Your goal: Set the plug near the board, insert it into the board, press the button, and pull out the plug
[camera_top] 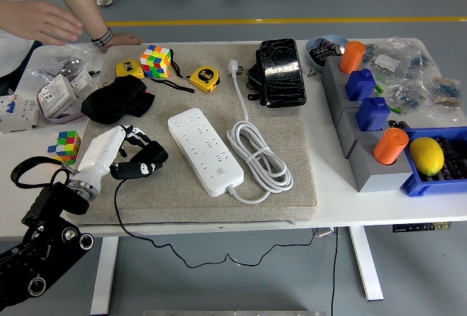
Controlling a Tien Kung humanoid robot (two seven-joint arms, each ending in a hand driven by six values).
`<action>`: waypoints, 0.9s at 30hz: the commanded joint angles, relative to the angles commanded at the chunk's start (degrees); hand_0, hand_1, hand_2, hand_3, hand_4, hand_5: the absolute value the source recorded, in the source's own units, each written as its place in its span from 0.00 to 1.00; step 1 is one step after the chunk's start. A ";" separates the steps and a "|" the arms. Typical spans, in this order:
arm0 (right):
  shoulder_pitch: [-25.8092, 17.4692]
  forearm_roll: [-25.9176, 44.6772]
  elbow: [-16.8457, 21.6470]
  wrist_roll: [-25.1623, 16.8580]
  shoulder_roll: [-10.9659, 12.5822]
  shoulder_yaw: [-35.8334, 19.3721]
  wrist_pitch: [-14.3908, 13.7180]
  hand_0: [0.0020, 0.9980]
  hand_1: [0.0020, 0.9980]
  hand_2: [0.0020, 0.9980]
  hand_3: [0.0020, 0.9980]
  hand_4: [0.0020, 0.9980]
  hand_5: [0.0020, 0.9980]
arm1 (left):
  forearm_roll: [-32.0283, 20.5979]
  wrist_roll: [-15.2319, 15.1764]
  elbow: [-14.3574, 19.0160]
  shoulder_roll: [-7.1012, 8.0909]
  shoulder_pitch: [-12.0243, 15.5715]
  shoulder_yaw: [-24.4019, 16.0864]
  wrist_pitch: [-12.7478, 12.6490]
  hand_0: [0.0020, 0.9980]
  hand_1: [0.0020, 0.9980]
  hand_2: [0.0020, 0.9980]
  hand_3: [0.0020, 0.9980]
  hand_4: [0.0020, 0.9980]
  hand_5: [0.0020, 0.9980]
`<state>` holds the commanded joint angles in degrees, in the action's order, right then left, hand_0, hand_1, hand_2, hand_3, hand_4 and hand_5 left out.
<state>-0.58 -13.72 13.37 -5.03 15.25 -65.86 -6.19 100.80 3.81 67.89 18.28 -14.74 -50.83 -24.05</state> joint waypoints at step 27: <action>0.90 5.10 -1.37 1.06 -0.16 4.45 0.17 0.49 0.54 0.52 0.51 0.81 0.32 | -28.52 -14.69 3.95 -0.11 1.98 -11.46 1.12 0.49 0.63 0.63 0.63 0.99 0.40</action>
<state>0.33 -8.62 12.00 -3.98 15.09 -61.41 -6.02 72.28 -10.89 71.84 18.16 -12.76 -62.29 -22.93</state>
